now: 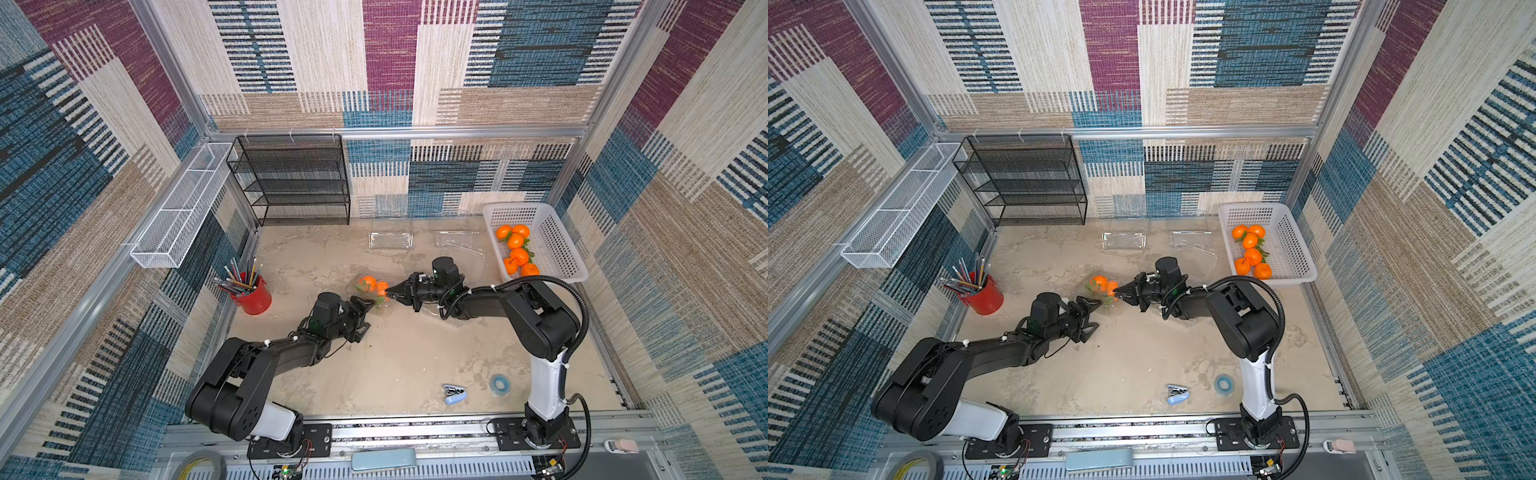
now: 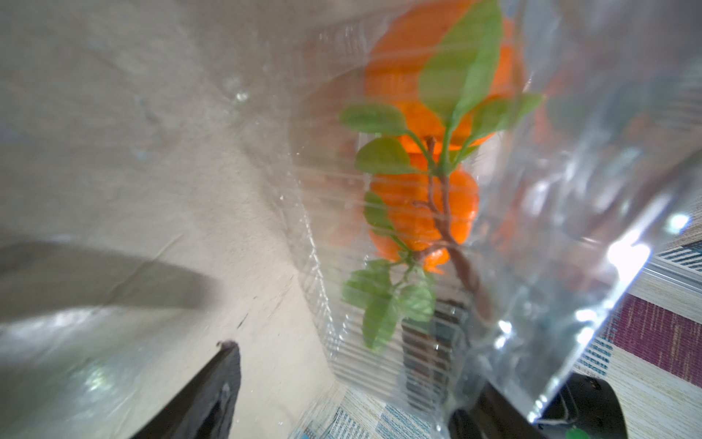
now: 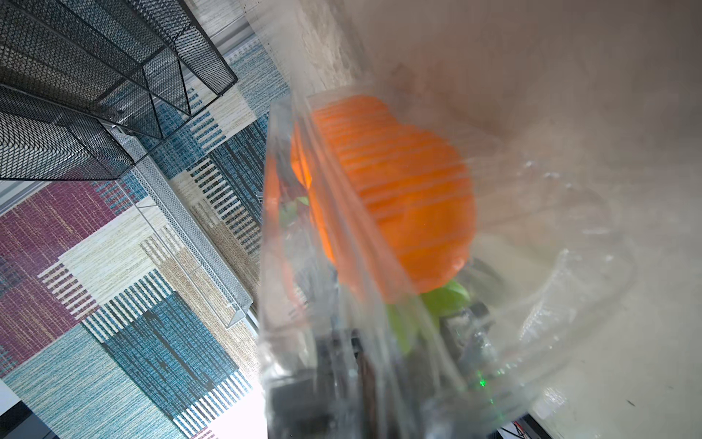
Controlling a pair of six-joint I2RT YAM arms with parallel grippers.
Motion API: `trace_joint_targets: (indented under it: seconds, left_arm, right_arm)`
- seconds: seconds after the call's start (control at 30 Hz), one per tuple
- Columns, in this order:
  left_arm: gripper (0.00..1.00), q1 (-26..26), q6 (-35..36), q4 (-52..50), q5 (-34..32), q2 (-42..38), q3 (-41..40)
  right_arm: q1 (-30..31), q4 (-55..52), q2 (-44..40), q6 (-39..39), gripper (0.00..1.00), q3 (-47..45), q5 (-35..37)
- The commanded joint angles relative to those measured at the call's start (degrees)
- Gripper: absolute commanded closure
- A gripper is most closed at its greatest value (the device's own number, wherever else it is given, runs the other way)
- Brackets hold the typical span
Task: Take oranges out of containers
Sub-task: Open the packing box at the center of the board.
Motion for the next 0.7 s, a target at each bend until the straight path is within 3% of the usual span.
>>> trace_joint_targets:
  seconds: [0.0,0.67]
  left_arm:
    - [0.19,-0.10,1.67,-4.05,-1.02,-0.21,-0.40]
    - [0.19,-0.18,2.64,-5.90,-1.38,-0.67,-1.57]
  right_arm:
    - [0.49,4.46,-0.49,3.27,0.82,-0.31,-1.37]
    - [1.49,10.80,-1.01,9.13,0.79,-2.58,0.18]
